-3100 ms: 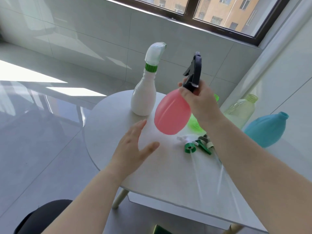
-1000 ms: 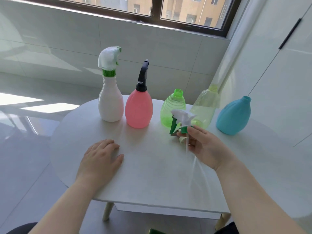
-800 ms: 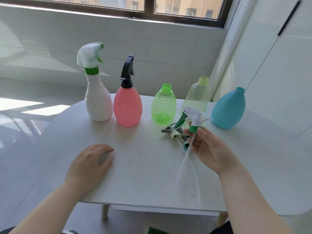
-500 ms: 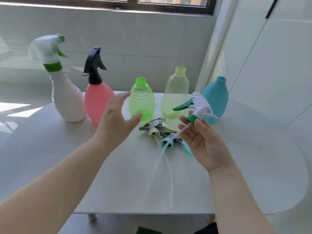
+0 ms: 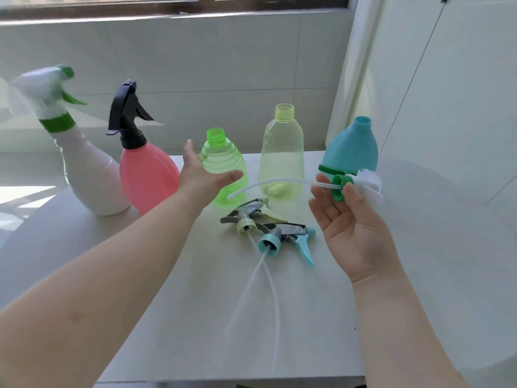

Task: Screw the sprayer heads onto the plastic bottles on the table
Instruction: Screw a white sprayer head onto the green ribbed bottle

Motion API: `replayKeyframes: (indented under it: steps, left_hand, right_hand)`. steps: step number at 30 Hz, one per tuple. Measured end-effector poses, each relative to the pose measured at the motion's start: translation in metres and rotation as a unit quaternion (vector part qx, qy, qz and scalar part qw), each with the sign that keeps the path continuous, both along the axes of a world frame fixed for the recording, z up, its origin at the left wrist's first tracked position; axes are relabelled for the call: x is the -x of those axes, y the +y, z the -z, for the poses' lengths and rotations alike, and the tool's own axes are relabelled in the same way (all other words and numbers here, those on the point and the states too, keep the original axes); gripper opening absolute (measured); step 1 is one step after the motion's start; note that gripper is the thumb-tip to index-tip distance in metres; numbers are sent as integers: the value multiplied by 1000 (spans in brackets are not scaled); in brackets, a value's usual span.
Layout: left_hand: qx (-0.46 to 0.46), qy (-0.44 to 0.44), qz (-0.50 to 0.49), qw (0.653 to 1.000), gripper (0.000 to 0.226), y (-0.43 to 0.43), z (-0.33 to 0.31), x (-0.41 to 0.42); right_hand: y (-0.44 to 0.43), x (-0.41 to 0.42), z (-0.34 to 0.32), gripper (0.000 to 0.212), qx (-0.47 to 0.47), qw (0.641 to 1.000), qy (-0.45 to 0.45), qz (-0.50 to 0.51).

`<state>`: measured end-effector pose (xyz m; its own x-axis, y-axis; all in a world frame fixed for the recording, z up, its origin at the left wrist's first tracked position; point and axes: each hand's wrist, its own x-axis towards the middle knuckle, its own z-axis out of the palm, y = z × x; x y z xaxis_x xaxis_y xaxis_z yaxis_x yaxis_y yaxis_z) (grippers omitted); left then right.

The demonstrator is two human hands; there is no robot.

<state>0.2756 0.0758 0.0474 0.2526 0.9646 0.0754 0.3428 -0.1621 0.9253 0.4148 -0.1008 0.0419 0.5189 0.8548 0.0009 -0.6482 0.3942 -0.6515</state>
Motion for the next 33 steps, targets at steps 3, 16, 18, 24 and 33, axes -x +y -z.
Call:
replayKeyframes:
  steps: [3,16,18,24,33]
  left_hand:
    - [-34,1,-7,999,92,-6,-2,-1]
    - [-132,13,47,990,80,-73,-36,97]
    - [-117,13,44,992,85,-84,-33,115]
    - [-99,-11,19,995,67,-102,-17,150]
    - [-106,-42,31,993,62,-105,-10,164]
  right_hand:
    - [1,1,0,16,-10,1000,11,23]
    - [-5,35,-11,22,1,1000,7,20]
    - [-8,45,-20,22,-12,1000,1,15]
    - [-8,65,-56,15,-38,998,-32,23]
    - [6,90,-87,31,-26,991,-133,-16]
